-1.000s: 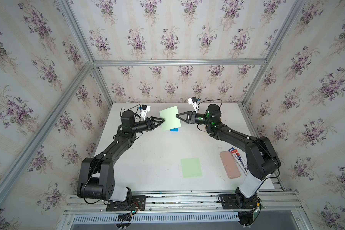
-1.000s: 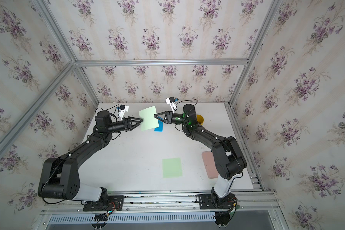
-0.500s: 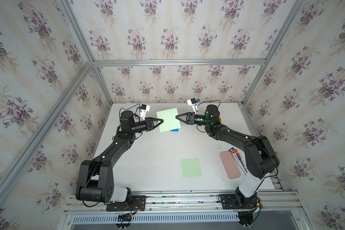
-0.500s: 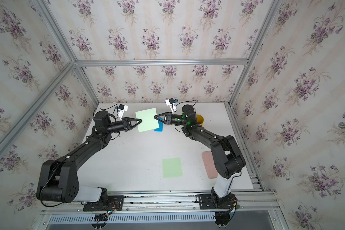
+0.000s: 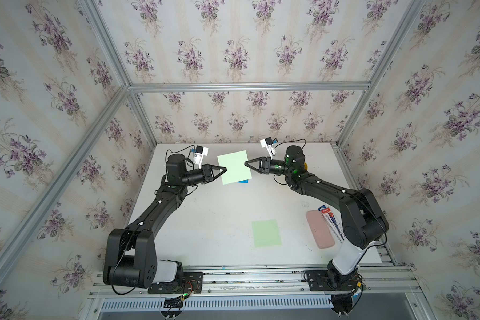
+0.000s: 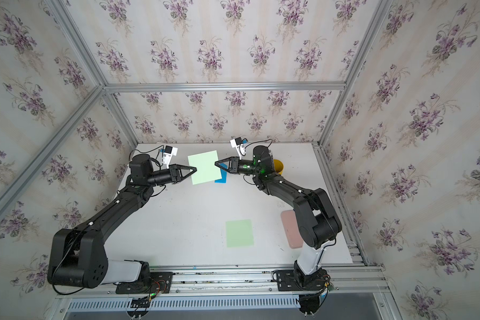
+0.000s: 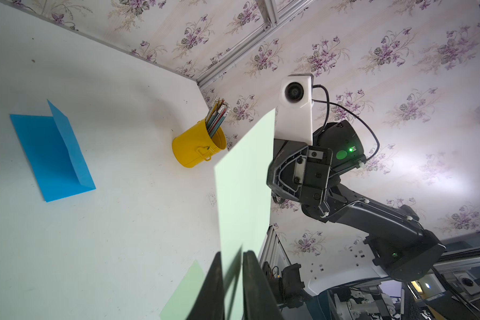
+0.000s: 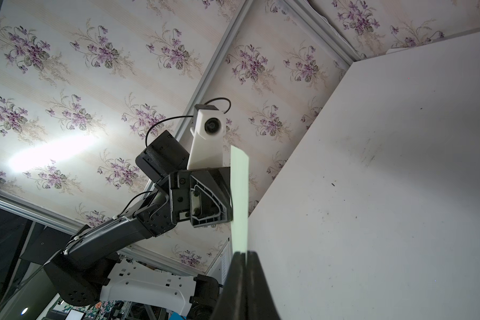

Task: Fold the square paper along the opposite sides
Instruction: Pick up the paper from the center of the board.

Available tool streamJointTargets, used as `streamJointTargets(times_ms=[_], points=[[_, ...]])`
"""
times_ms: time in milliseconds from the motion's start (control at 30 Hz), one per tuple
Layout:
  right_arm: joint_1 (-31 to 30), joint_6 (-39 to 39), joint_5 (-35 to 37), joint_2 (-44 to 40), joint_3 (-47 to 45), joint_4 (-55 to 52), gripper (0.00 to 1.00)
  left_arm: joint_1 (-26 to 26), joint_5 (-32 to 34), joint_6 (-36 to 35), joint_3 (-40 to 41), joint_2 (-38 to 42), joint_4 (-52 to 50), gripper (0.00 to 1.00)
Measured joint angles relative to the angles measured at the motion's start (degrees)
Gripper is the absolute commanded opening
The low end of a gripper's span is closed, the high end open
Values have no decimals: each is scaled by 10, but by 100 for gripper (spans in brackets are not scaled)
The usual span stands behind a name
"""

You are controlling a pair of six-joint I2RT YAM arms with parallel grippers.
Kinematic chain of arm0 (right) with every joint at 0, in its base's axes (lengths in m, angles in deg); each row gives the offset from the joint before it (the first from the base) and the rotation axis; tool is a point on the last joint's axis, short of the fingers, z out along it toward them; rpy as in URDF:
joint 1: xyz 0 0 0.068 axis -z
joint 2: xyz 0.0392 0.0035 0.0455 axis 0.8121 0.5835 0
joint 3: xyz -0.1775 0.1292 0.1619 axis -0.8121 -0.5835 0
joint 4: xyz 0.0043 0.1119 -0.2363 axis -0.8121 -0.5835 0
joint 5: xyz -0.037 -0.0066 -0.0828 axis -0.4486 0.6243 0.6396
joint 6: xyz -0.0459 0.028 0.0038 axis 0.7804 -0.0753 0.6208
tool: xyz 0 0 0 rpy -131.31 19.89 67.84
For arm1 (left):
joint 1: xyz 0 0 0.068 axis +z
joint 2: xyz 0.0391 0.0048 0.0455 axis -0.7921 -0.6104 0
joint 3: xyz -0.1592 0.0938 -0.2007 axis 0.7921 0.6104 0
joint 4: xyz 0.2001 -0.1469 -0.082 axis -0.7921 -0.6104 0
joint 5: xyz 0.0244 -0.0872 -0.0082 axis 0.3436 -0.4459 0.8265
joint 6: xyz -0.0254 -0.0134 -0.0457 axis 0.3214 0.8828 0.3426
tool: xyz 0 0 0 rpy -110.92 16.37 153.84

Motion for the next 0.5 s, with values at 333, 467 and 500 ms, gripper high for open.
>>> streamJointTargets(times_ms=[333,467,500], points=[[0,15,0,-4,0,-10,0,0,12,-17,-3,14,-32,0],[1,20,-2,-7,0,-19,18,-1,15,-36,-10,31,-58,0],[4,23,-2,-7,-1,-21,22,-2,19,-41,-14,35,-64,0]])
